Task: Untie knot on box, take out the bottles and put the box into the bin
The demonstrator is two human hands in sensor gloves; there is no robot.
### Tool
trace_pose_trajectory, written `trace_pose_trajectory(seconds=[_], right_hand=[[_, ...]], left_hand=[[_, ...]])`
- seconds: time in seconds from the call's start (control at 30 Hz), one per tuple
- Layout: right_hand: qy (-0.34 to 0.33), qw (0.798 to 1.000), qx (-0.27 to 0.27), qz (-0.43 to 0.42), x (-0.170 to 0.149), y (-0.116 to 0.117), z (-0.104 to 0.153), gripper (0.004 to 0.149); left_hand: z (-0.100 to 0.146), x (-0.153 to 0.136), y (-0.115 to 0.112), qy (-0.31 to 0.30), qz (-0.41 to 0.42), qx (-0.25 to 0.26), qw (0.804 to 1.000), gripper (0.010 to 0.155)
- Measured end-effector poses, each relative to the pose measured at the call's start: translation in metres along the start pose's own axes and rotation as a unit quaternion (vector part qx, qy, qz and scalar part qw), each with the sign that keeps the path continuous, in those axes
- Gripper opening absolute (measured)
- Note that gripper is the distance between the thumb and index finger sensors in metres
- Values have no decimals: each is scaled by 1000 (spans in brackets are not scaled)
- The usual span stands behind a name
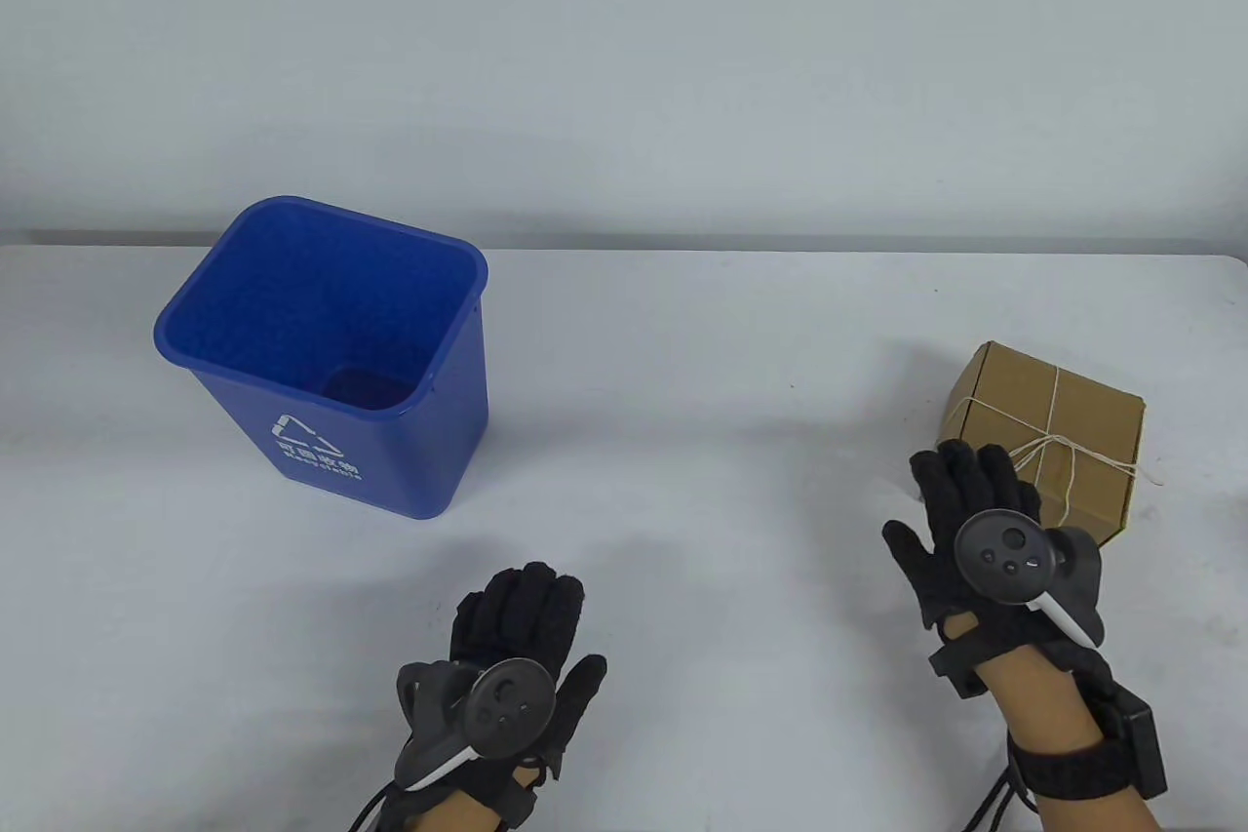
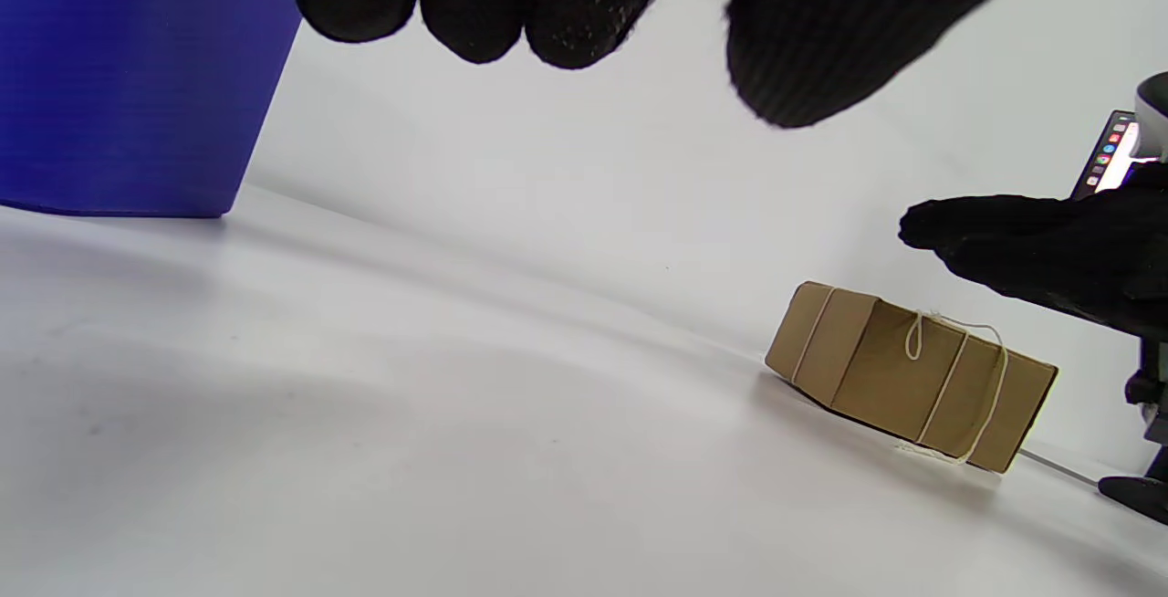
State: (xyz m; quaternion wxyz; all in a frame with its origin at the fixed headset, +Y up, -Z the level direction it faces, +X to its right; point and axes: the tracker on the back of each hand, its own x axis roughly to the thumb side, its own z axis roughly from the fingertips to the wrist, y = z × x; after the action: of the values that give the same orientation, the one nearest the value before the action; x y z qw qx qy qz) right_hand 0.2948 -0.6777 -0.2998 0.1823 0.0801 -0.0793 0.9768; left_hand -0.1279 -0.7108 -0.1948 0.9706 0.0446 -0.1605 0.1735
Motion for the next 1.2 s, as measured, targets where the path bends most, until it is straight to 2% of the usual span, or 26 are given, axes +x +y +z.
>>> trace_pose_trajectory(seconds=[0.1, 0.23, 0.33, 0.57, 0.87, 1.2], right_hand=[[35, 998, -10, -53, -24, -11, -3, 72], [71, 996, -27, -50, -51, -23, -5, 71], [114, 990, -38, -79, -74, -32, -3, 72], [205, 973, -52, -98, -115, -35, 5, 72], [266, 960, -46, -79, -136, -27, 4, 74], [265, 959, -30, -90, -137, -19, 1, 72]], left_hand=[[0, -2, -1, 8, -2, 0, 1000, 78], [-1, -4, -2, 13, -5, -4, 1000, 78], [-1, -4, -3, 15, -6, -6, 1000, 78], [-1, -4, -2, 12, -3, -7, 1000, 77], [-1, -3, -2, 10, 2, -9, 1000, 76], [-1, -2, -2, 10, 2, -10, 1000, 76]])
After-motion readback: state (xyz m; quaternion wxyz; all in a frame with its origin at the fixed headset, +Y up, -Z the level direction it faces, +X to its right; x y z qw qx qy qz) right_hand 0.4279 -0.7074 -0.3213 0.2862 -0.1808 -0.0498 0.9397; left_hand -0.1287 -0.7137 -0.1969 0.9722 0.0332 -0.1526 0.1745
